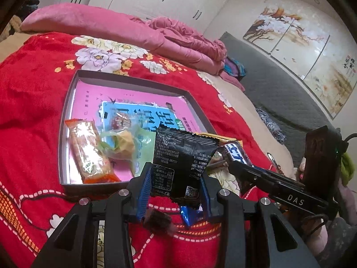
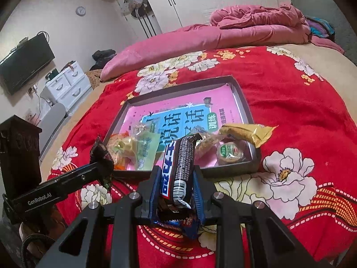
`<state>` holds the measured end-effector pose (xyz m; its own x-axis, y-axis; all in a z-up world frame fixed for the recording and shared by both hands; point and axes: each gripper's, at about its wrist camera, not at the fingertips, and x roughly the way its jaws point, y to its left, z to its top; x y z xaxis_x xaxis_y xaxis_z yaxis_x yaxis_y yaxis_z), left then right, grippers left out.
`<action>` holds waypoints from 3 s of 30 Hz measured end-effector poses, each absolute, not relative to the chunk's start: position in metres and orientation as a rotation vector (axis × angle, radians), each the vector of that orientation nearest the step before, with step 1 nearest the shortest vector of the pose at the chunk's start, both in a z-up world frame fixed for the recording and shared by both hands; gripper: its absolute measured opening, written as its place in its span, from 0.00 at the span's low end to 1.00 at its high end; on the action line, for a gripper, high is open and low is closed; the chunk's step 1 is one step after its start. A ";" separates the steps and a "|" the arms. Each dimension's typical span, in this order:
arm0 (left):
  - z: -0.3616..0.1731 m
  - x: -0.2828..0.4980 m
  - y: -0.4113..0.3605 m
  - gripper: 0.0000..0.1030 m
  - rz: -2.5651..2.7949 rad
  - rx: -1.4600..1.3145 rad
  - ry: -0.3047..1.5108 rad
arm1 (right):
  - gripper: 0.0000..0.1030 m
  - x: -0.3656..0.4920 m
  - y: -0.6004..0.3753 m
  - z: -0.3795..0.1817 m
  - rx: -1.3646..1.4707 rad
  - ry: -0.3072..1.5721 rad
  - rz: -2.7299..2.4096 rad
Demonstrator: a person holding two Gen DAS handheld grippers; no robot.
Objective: Organize snacks
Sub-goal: 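Lift both held snacks and carry them over the tray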
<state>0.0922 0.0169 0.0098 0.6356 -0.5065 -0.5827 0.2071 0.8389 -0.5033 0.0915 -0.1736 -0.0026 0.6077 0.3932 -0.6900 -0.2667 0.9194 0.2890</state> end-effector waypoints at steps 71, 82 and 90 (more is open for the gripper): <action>-0.018 0.152 -0.001 0.38 -0.392 -0.333 0.825 | 0.27 0.152 -0.177 -0.005 0.150 0.794 0.248; -0.021 0.154 -0.004 0.38 -0.401 -0.327 0.842 | 0.27 0.157 -0.170 -0.012 0.119 0.815 0.245; -0.023 0.154 -0.003 0.39 -0.400 -0.331 0.851 | 0.28 0.163 -0.165 -0.020 0.116 0.838 0.242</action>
